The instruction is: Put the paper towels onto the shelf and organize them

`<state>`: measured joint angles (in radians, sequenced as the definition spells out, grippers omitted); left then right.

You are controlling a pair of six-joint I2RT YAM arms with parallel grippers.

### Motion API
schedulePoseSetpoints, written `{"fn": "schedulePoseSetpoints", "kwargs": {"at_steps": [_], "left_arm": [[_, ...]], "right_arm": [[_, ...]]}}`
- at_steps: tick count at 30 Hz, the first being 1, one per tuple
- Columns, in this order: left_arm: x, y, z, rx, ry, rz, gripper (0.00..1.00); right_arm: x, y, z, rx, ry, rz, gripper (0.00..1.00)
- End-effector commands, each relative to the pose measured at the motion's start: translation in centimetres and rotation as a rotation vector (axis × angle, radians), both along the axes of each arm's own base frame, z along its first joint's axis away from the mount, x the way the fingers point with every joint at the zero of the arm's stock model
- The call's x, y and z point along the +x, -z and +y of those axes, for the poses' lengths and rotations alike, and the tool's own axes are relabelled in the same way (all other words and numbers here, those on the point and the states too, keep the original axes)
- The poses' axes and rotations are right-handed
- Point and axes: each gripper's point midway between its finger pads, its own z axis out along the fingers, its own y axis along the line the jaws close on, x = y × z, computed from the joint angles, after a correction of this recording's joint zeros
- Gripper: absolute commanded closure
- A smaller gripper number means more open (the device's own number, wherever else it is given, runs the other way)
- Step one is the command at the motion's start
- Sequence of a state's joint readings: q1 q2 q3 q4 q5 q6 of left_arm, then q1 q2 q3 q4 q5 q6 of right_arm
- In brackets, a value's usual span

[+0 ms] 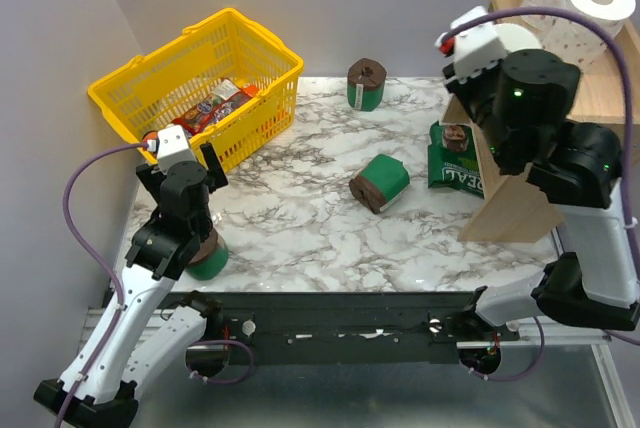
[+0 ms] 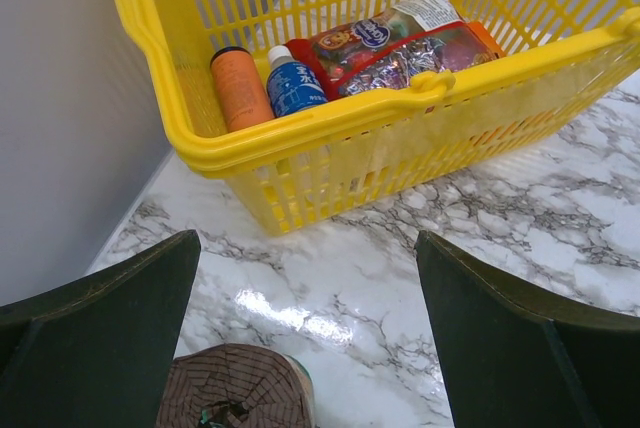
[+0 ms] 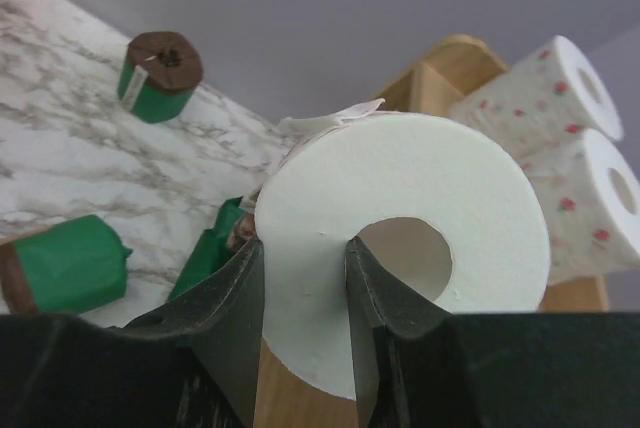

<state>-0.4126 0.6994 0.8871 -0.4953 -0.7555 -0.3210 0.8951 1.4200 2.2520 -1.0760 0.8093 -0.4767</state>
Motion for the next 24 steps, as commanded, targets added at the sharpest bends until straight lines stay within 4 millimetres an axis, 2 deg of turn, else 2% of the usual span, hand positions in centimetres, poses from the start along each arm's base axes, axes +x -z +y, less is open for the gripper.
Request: {"fn": "schedulePoseSetpoints", "kwargs": {"at_steps": [1,8,21,24], "left_arm": [[0.3,-0.1,-0.3,-0.007,0.014,-0.008,0.01],[0.3,0.0,-0.4,-0.007,0.018,-0.009,0.01],[0.4,0.1,-0.5,-0.004,0.021,-0.002,0.01],[0.4,0.1,-0.5,-0.004,0.022,-0.002,0.01]], "right_arm": [[-1.6,-4.8,-5.6,0.022,0.139,-0.154,0.60],[-1.7,-3.8,-9.1,0.020,0.241,-0.140,0.58],[-2.5,-3.3,-11.9,0.059,0.333,-0.125,0.56],[-2.5,-3.1,-12.0,0.066,0.333,-0.118,0.56]]}}
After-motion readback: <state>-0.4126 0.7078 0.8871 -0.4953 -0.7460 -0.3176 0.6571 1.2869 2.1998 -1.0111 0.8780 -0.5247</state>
